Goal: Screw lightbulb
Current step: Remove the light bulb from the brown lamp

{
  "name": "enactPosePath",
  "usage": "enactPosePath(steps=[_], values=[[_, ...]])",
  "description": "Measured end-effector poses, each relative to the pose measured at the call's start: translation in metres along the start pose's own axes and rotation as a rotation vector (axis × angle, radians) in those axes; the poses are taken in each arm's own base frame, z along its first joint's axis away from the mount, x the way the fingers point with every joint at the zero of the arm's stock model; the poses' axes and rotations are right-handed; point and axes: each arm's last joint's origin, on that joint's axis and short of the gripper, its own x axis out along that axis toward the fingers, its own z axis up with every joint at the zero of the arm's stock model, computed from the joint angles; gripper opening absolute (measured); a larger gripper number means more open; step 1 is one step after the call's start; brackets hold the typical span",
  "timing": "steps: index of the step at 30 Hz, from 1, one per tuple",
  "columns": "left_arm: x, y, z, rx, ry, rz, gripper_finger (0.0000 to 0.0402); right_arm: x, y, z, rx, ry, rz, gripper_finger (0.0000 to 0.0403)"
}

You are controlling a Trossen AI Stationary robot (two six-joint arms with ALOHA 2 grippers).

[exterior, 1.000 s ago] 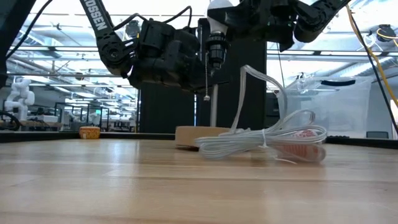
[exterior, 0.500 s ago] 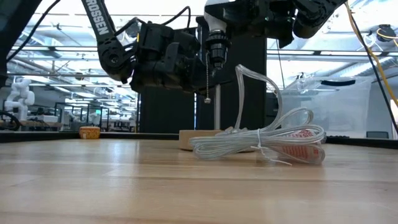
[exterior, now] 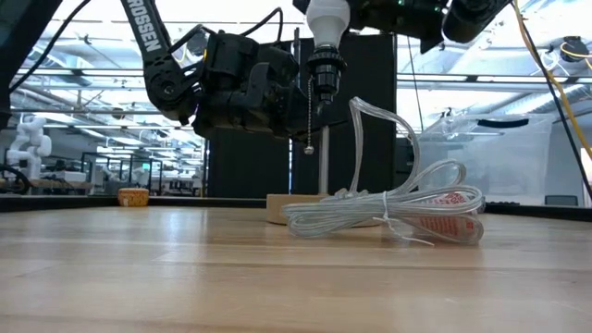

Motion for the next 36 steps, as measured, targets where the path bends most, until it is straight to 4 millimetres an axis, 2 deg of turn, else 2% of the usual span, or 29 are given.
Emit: enactPosePath(steps=[10,18,24,29,32,36], values=[[0.0,0.001,0.0,0.0,0.0,0.032,0.003,-0.02,0.007,0.033,-0.018,-0.027,-0.002,0.0366],[0.0,0.004,0.001,-0.003,-0.008,0.137,0.003,-0.046,0.022,0.06,-0.084,0.082,-0.228,0.0366],[-0.001,0.007,0.002,-0.008,-0.013,0.275,0.003,-0.046,0.035,0.058,-0.078,0.178,-0.349,0.0366],[-0.001,0.01,0.002,-0.024,-0.015,0.352,0.003,-0.044,0.044,0.051,0.012,0.263,-0.423,0.0366],[-0.002,0.011,0.002,-0.026,-0.015,0.391,0.003,-0.039,0.052,0.044,0.067,0.306,-0.477,0.0366],[-0.002,0.011,0.002,-0.027,-0.015,0.413,0.003,-0.03,0.062,0.039,0.055,0.321,-0.627,0.0366]])
